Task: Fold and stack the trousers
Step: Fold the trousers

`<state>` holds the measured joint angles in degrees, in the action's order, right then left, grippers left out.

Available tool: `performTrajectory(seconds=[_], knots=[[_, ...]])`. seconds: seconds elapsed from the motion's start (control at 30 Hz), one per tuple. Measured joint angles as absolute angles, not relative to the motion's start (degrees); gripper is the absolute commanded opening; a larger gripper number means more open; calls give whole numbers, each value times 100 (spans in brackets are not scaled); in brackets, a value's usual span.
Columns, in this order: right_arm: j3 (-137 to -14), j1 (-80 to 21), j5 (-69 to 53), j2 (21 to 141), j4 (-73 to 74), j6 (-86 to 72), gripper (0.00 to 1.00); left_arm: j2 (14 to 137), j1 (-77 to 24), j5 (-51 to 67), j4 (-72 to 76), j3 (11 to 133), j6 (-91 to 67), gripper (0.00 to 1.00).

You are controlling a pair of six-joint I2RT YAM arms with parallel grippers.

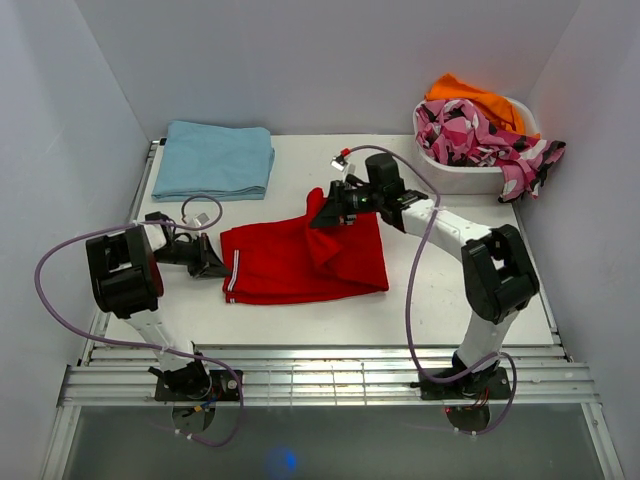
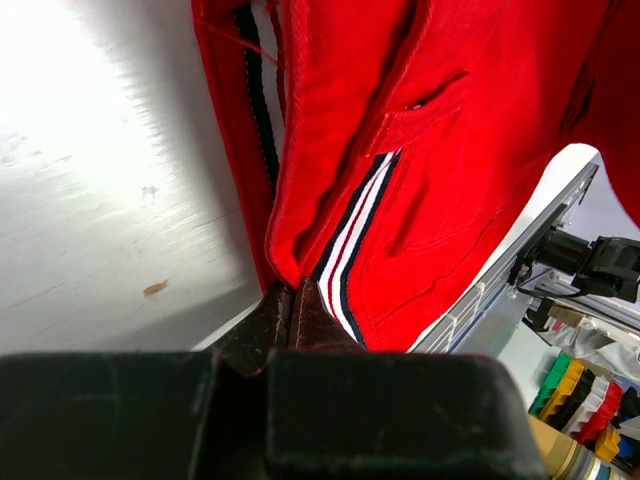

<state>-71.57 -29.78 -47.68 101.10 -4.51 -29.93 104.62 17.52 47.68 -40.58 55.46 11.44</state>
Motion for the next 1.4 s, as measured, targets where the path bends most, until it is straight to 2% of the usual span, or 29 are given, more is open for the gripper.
performTrajectory(seconds=[0.53,0.97,1.4], knots=[[-7955,-3977,-4058,11662,-1367,-3983,8,10466,1326,4853,-3800,5465,790,0],[-8442,-4571,-3739,12193,-1481,-4412,8,10466,1326,4882,-3688,5395,604,0],[-8796,-4729,-3470,12715,-1494,-5039,8,10457,1299,4873,-3632,5369,486,0]])
